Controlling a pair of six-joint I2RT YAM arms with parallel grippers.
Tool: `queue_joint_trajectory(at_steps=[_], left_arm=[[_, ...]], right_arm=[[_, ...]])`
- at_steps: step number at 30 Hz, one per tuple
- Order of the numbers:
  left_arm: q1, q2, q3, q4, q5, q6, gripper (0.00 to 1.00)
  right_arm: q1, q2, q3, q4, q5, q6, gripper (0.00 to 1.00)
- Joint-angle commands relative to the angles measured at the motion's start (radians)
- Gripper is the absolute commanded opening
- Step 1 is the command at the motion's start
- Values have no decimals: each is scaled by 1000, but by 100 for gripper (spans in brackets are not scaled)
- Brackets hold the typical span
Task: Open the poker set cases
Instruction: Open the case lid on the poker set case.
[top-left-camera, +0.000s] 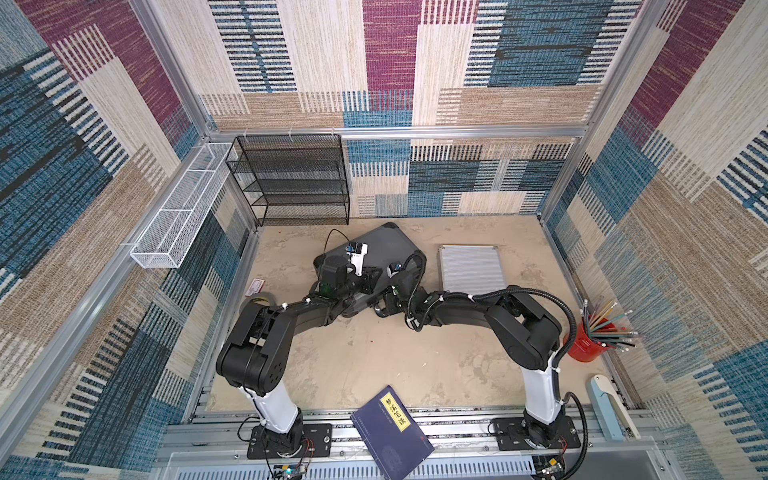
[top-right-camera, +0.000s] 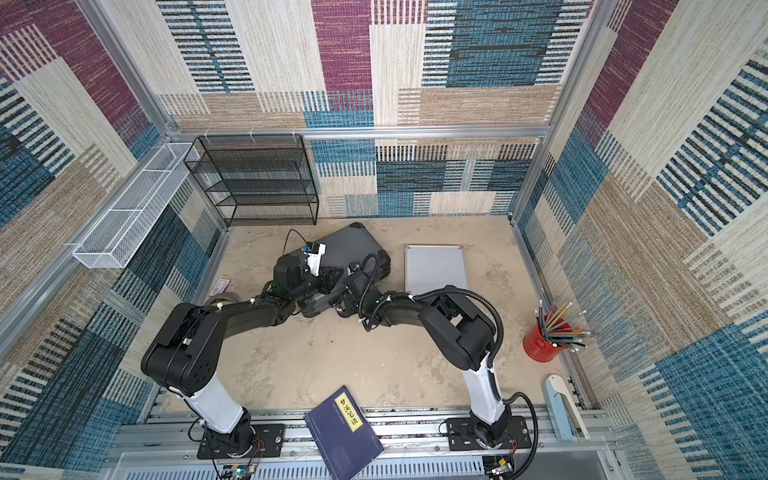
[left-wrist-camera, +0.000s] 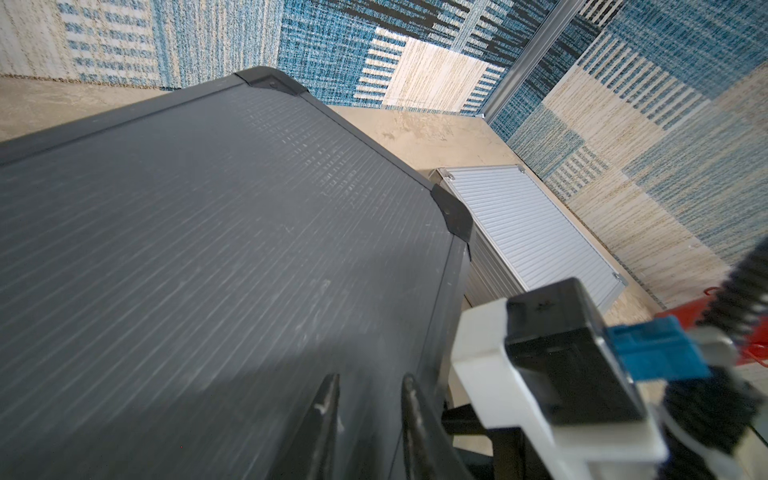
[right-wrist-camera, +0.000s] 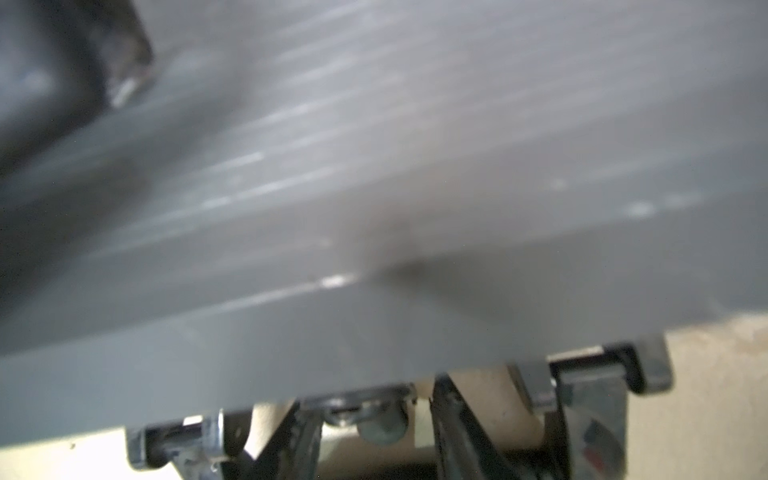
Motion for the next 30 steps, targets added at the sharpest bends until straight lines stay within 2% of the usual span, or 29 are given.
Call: queue_joint_trajectory(at_steps=[1, 12, 21, 27, 30], left_arm=[[2, 16, -15, -187, -1, -35, 29], [2, 16, -21, -176, 2, -39, 28], [3, 19, -22, -173, 5, -40, 28], [3, 25, -20, -171, 9, -44, 28], [3, 25, -20, -170, 11, -45, 28]], right_arm=[[-8, -18, -13, -12, 139, 78, 43], [-8, -39, -27, -32, 170, 106, 42], [-9, -66, -91, -13, 124, 169, 43], [-8, -111, -157, 12, 86, 180, 54], [-8, -126, -170, 8, 83, 187, 56]])
